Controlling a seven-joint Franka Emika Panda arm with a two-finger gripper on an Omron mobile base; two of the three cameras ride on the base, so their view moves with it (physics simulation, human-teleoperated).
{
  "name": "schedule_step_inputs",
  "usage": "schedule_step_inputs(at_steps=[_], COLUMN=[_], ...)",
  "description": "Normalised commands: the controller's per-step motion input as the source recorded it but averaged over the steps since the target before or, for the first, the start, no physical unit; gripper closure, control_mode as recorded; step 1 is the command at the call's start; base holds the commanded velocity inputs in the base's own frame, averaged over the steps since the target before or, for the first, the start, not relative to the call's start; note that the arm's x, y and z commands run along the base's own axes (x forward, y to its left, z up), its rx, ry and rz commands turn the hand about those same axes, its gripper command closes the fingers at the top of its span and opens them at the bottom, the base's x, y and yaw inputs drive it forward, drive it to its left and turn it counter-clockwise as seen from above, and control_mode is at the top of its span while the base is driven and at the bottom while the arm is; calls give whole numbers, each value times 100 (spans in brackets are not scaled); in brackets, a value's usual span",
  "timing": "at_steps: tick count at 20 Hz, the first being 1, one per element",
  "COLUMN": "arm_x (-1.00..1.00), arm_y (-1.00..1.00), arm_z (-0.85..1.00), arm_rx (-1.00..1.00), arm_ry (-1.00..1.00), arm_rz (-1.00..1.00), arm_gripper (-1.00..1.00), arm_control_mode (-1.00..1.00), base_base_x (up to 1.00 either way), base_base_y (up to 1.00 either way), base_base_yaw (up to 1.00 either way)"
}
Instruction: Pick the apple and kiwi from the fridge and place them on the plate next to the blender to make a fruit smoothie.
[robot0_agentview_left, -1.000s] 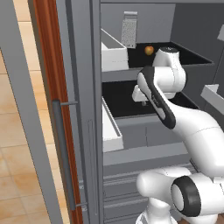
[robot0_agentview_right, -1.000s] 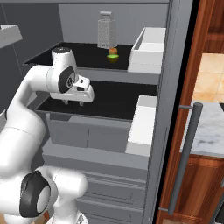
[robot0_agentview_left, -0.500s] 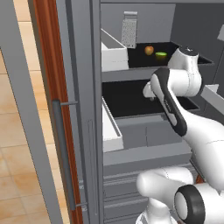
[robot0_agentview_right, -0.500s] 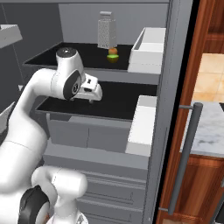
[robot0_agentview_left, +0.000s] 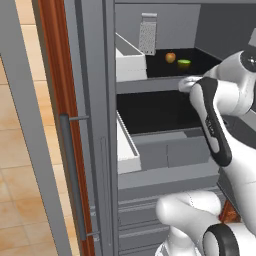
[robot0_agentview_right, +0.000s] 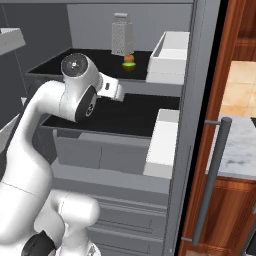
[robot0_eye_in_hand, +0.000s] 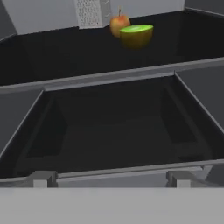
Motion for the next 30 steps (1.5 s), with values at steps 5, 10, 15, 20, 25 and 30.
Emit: schedule_step_inputs(at_steps=[5,10,15,20,25,30], arm_x=[46,61,30,52,60,56], arm_y=[-10,-38,-22,0,0,0], arm_z=[55,34,8,0,-1,-9], arm_rx=[2,2,1,0,-1,-2], arm_ry=[-6,0,0,1,2,2], arm_rz=[-11,-11,7,8,4,0], arm_gripper=[-100,-100,-100,-100,-100,-100], arm_control_mode=[-100,-100,-100,-100,-100,-100], base_base_x=[0,0,0,0,0,0], base_base_y=[0,0,0,0,0,0], base_base_yaw=[0,0,0,0,0,0])
